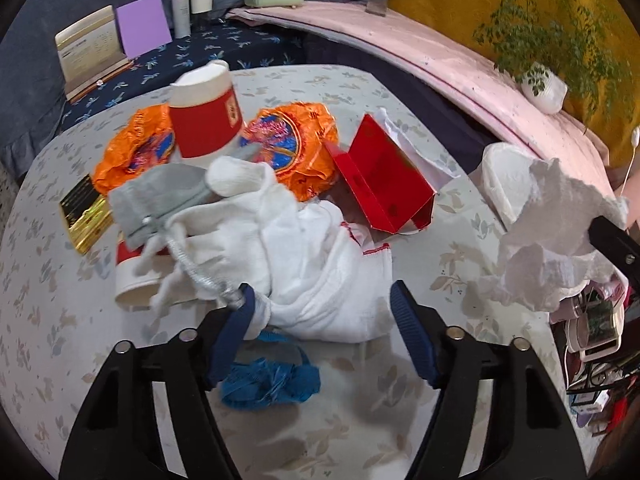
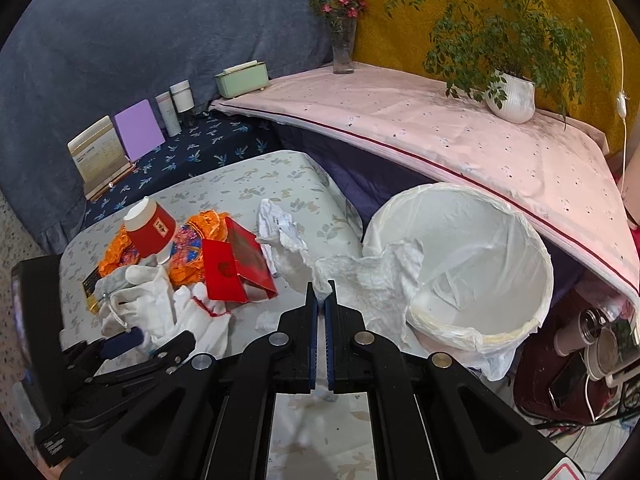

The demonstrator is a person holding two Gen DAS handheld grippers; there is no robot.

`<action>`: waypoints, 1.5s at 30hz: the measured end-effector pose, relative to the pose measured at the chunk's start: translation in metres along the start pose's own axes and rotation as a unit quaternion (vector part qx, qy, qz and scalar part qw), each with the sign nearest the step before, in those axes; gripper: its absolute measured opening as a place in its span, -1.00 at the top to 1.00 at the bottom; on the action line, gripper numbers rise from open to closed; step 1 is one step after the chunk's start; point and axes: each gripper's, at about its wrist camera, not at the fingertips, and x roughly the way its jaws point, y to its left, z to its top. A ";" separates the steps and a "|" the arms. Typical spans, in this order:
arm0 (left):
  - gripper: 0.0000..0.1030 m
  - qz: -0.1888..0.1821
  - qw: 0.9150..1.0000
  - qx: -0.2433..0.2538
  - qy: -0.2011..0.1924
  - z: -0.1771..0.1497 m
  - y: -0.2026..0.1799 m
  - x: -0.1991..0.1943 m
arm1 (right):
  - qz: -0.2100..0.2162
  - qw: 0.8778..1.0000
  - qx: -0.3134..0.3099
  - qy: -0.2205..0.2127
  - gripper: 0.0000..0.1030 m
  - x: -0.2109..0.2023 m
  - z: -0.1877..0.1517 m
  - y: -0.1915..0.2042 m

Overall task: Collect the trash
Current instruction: 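Grasp white glove with left tool while right tool lifts tissue toward white bin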

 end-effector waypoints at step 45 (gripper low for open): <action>-0.09 -0.053 0.998 0.008 0.010 -0.055 -0.006 -0.073 | 0.020 0.999 0.038 -0.026 0.94 -0.042 -0.011 -0.042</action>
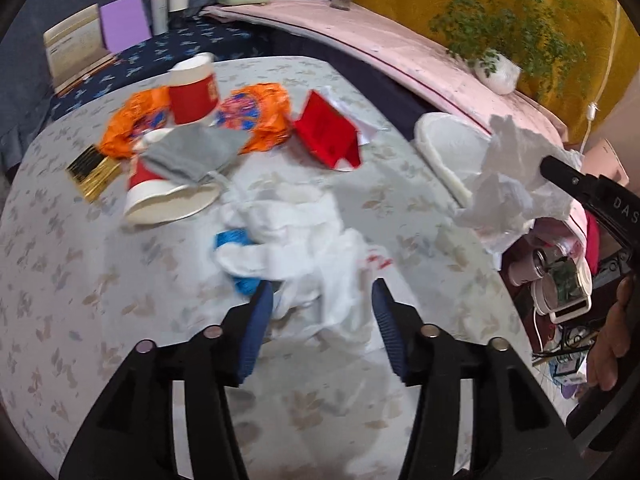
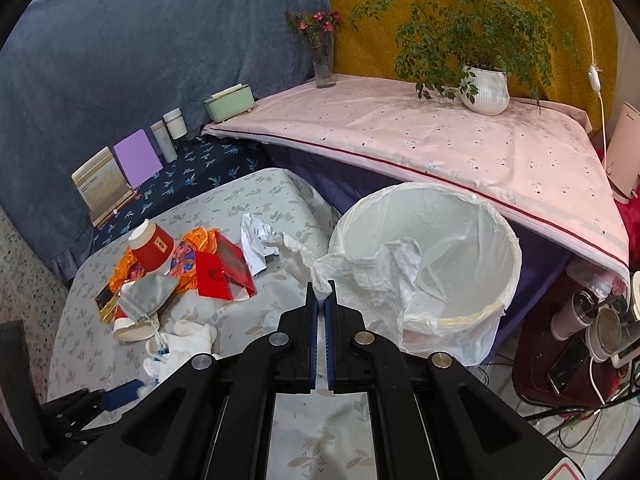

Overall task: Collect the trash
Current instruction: 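Grasp white glove with left tool while right tool lifts tissue toward white bin, then carry glove and tissue over the white bin and open both tools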

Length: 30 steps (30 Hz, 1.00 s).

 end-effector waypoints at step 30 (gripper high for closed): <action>0.15 -0.021 0.999 0.013 0.025 -0.015 -0.013 0.013 | -0.005 1.000 -0.018 0.004 0.94 -0.006 -0.008 0.018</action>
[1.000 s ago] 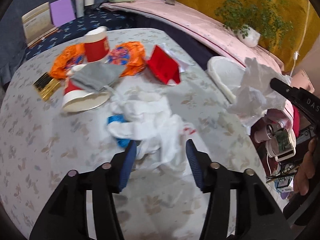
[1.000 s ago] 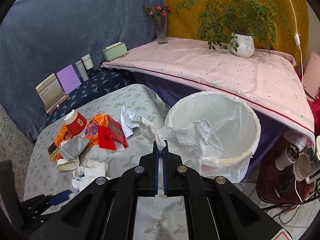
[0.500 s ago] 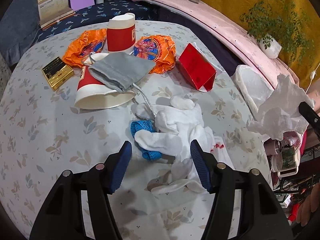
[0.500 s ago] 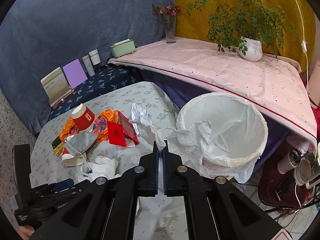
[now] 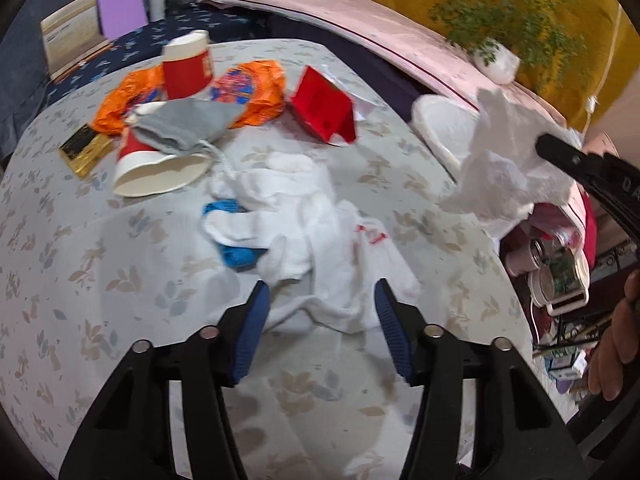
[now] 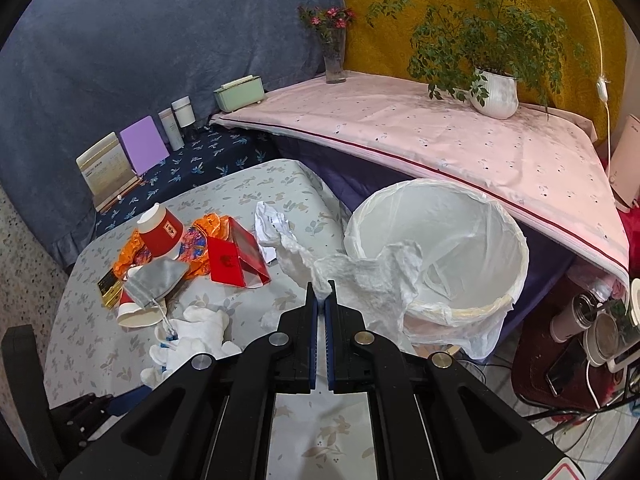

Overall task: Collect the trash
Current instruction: 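Carry glove and tissue over the white bin and open both tools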

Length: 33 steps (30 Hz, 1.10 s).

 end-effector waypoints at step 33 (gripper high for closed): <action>0.87 -0.096 0.989 0.073 -0.086 0.115 -0.119 -0.027 | -0.034 0.997 0.048 -0.055 0.93 -0.023 0.037 -0.078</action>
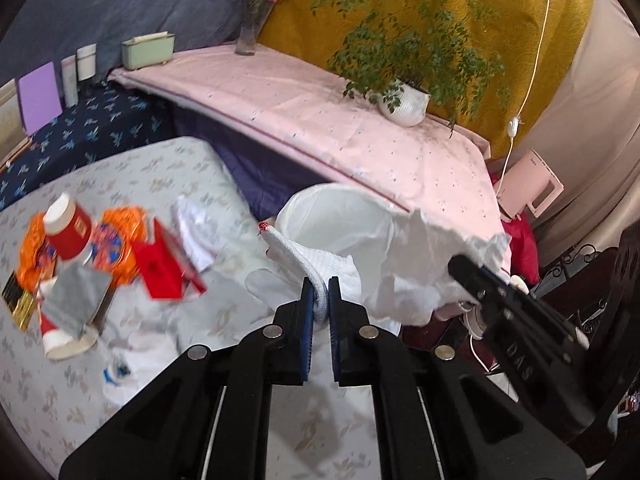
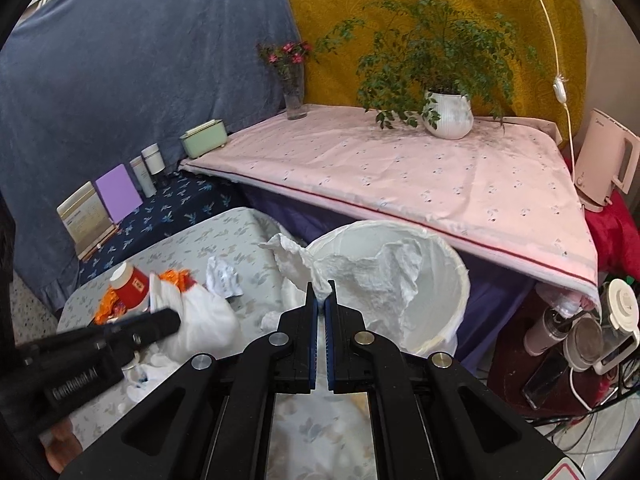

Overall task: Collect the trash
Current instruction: 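Carry glove and tissue over the white bin and open both tools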

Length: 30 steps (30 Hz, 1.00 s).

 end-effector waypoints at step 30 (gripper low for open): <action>0.08 -0.005 1.000 0.010 0.014 0.061 -0.028 0.089 | -0.034 0.998 0.051 0.020 0.37 0.065 0.035 -0.057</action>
